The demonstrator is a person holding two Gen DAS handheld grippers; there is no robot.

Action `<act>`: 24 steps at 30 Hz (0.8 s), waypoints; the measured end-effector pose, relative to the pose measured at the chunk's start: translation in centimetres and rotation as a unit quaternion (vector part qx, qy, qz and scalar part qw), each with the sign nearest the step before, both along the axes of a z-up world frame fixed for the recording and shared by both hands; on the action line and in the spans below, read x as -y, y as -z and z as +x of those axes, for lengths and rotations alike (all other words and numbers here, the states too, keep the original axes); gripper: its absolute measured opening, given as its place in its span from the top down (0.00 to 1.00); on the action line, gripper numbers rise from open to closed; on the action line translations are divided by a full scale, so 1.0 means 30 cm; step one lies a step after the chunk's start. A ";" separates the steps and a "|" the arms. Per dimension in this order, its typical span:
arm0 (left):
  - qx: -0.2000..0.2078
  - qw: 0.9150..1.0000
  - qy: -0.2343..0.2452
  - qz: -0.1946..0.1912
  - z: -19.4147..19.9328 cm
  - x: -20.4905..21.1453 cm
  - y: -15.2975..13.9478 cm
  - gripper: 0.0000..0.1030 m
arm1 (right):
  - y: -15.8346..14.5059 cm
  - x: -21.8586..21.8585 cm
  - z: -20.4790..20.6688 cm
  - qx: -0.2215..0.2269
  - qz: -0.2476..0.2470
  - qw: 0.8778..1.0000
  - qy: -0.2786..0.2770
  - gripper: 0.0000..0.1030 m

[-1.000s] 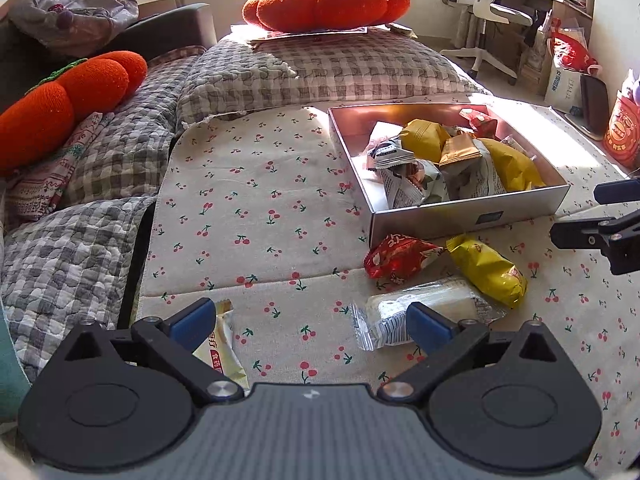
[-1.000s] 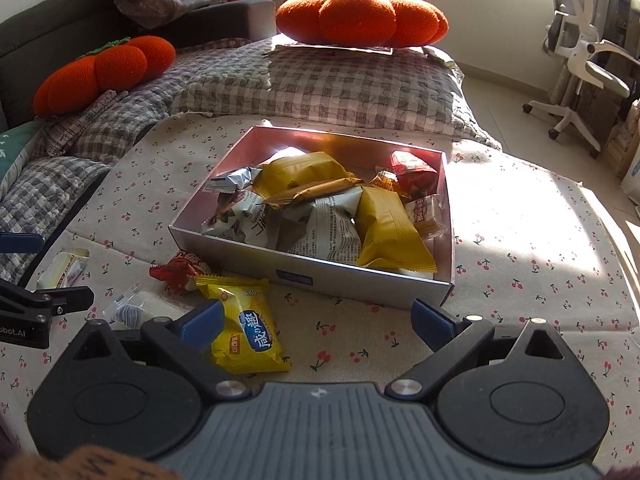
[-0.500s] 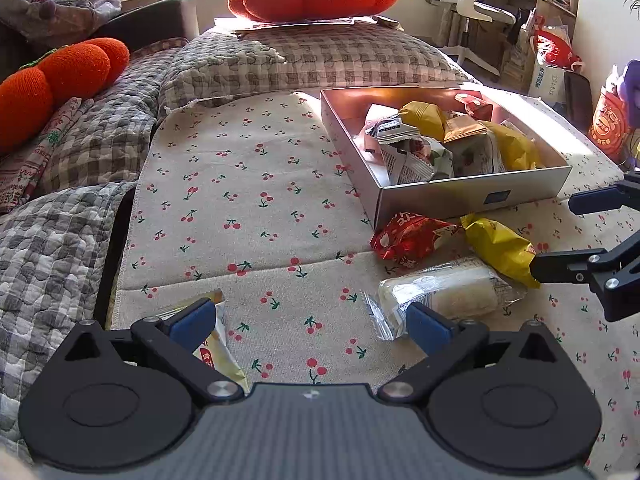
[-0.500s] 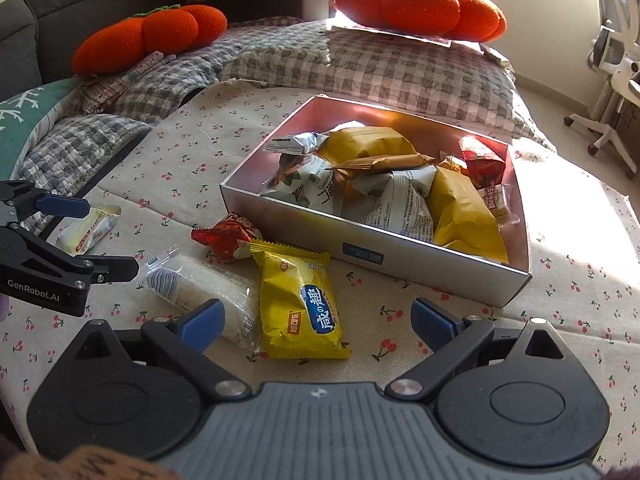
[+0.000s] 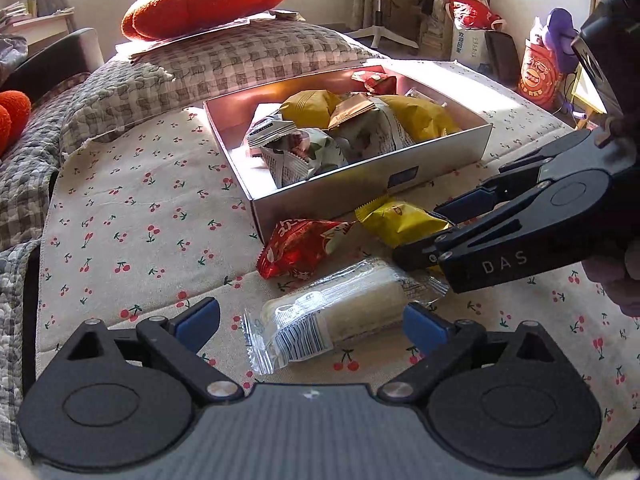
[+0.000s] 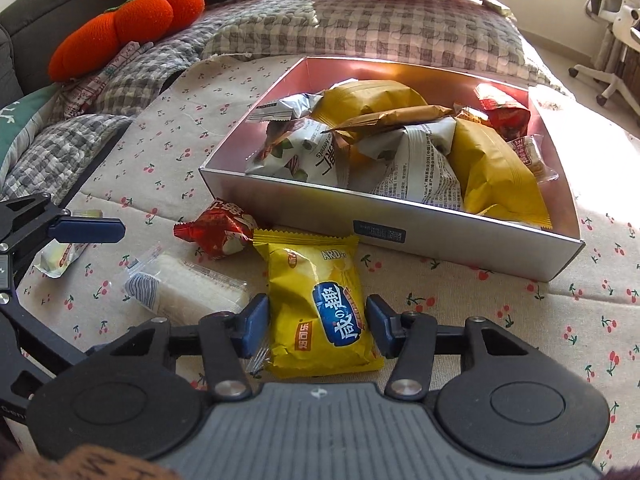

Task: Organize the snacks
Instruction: 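Withdraw both tools from the box toward the loose snacks, then grasp the clear rice cake with the left tool while the right tool grasps the yellow biscuit packet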

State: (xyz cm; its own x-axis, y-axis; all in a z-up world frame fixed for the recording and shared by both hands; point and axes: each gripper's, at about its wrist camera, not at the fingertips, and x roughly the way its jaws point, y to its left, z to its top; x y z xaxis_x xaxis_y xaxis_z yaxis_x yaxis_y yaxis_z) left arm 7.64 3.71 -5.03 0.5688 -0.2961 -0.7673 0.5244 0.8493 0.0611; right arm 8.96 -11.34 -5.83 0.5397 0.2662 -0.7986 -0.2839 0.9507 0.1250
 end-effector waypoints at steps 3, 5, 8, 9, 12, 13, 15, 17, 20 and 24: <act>0.000 1.000 0.016 0.006 0.002 0.027 0.005 0.03 | -0.004 -0.004 -0.004 0.003 -0.016 1.000 -0.004 0.55; -0.002 1.000 0.025 0.006 0.004 0.041 0.006 0.03 | -0.008 -0.003 -0.006 0.000 -0.027 1.000 -0.004 0.55; -0.005 0.999 0.036 0.005 0.003 0.060 0.006 0.05 | -0.016 0.006 -0.008 -0.008 -0.037 0.999 -0.001 0.56; -0.006 0.999 0.039 0.004 0.003 0.065 0.006 0.05 | -0.018 0.012 -0.007 -0.013 -0.041 0.999 0.002 0.56; -0.012 0.999 0.046 0.004 0.008 0.082 0.011 0.07 | -0.023 0.032 -0.009 -0.027 -0.054 0.998 0.012 0.56; -0.015 0.999 0.049 0.006 0.010 0.088 0.014 0.08 | -0.025 0.041 -0.012 -0.032 -0.056 0.998 0.015 0.56; -0.021 0.998 0.051 0.011 0.013 0.096 0.020 0.10 | -0.028 0.054 -0.018 -0.038 -0.058 0.997 0.016 0.56; -0.025 0.998 0.055 0.019 0.011 0.102 0.022 0.11 | -0.029 0.064 -0.028 -0.043 -0.062 0.997 0.018 0.56; -0.044 0.997 0.058 0.019 -0.003 0.102 0.013 0.14 | -0.030 0.084 -0.039 -0.047 -0.064 0.997 0.014 0.56; -0.070 0.995 0.075 0.006 -0.042 0.099 -0.003 0.18 | -0.038 0.114 -0.048 -0.050 -0.063 0.997 0.015 0.55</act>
State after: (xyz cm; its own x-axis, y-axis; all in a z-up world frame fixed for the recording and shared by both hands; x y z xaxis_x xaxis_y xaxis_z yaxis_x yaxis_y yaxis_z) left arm 6.38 0.73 -4.95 0.4058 -0.3599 -0.8401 0.6485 0.7611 -0.0128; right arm 7.51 -14.76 -4.67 0.4621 0.1454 -0.8748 -0.2473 0.9685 0.0303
